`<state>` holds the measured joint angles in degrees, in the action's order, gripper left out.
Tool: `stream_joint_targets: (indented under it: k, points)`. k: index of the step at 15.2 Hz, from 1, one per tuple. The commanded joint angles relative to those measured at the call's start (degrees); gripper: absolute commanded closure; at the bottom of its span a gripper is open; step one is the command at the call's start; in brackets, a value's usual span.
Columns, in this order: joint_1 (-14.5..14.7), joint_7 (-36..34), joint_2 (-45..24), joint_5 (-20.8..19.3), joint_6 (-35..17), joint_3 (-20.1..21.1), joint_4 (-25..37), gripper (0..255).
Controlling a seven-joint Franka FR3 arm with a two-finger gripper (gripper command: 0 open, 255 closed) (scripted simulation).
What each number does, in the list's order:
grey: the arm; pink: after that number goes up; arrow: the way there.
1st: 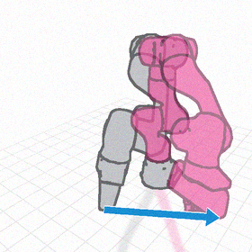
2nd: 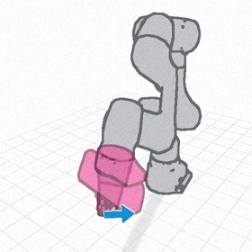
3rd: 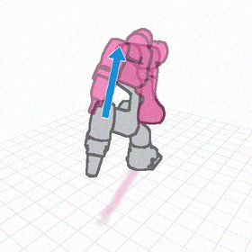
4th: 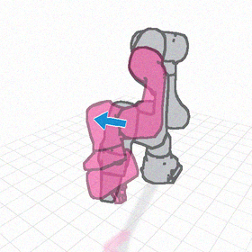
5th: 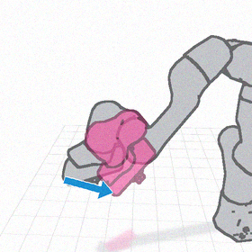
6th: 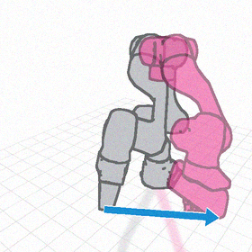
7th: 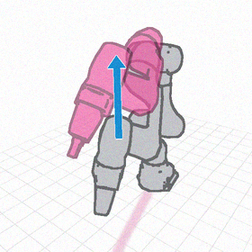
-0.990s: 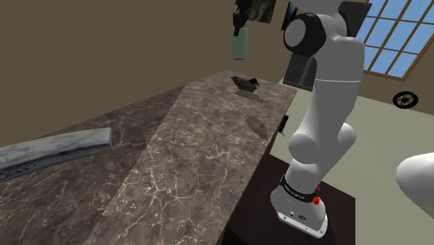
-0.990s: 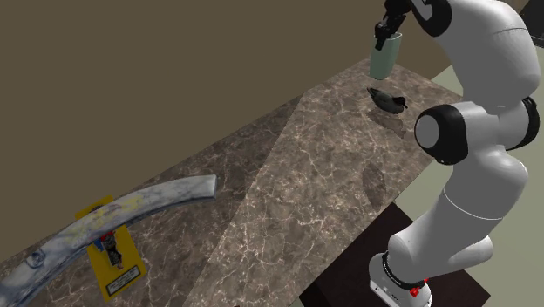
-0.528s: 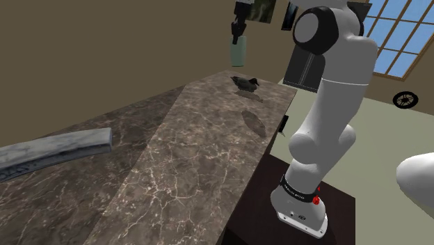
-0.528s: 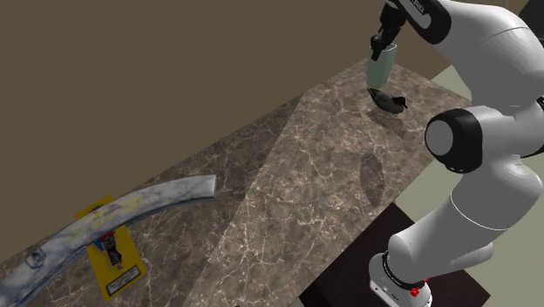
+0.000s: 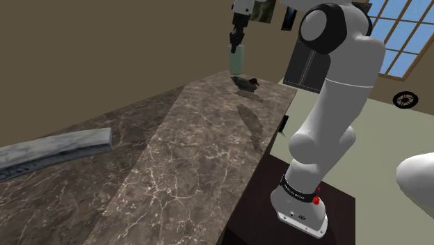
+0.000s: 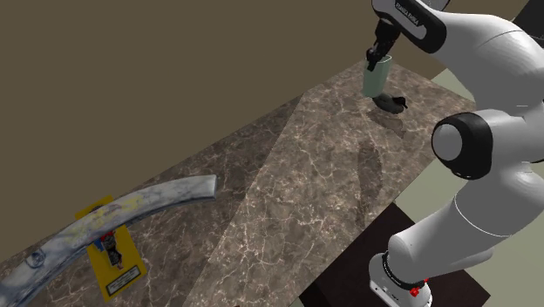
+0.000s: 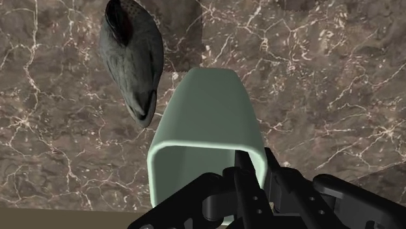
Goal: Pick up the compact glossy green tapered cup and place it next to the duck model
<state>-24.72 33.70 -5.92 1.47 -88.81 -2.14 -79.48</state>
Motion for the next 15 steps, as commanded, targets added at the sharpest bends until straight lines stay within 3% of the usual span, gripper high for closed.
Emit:
stream_joint_targets:
  k: [1, 15]
  points:
    - [0.0, 0.1, 0.8, 0.0, -1.9, 0.0, -2.6, 255]
    - [0.1, 0.2, 3.1, -0.1, -13.4, 0.0, -16.5, 255]
